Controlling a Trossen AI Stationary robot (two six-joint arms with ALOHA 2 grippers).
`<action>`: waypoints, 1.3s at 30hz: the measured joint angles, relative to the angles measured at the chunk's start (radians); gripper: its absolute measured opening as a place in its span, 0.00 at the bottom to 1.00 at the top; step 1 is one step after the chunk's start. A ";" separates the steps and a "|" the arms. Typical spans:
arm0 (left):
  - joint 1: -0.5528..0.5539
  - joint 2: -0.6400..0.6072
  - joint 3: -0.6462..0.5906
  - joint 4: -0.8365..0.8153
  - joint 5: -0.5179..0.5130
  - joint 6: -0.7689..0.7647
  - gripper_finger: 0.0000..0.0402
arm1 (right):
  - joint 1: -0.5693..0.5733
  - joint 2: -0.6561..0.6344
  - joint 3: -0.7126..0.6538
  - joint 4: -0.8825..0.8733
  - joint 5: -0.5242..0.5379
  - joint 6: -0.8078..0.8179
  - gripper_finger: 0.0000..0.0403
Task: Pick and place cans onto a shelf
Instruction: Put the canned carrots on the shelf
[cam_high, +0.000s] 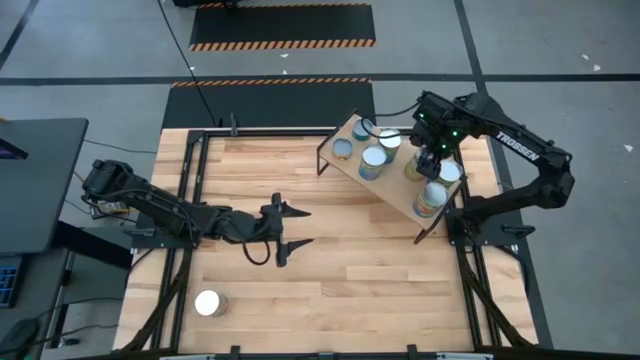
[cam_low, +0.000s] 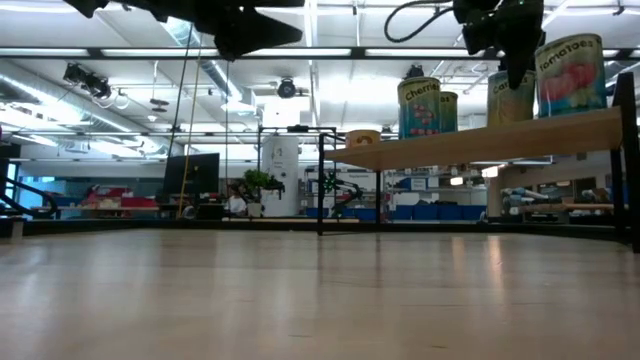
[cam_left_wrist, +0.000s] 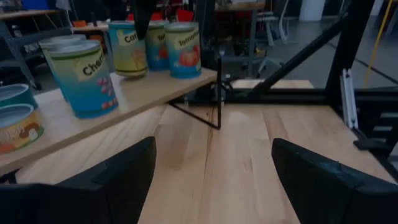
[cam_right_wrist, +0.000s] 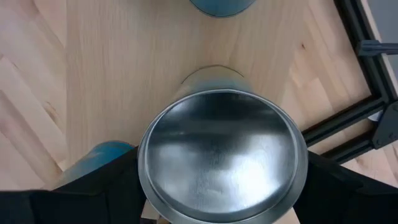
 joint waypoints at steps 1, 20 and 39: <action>0.000 0.000 0.000 0.013 0.000 0.003 0.81 | 0.000 -0.005 0.000 0.000 0.000 -0.005 0.80; -0.008 0.000 0.000 0.046 0.000 -0.049 0.81 | 0.000 0.030 0.001 0.080 -0.004 0.008 0.86; -0.012 -0.002 0.000 0.052 0.001 -0.049 0.81 | 0.000 0.034 0.001 0.062 0.038 0.041 0.87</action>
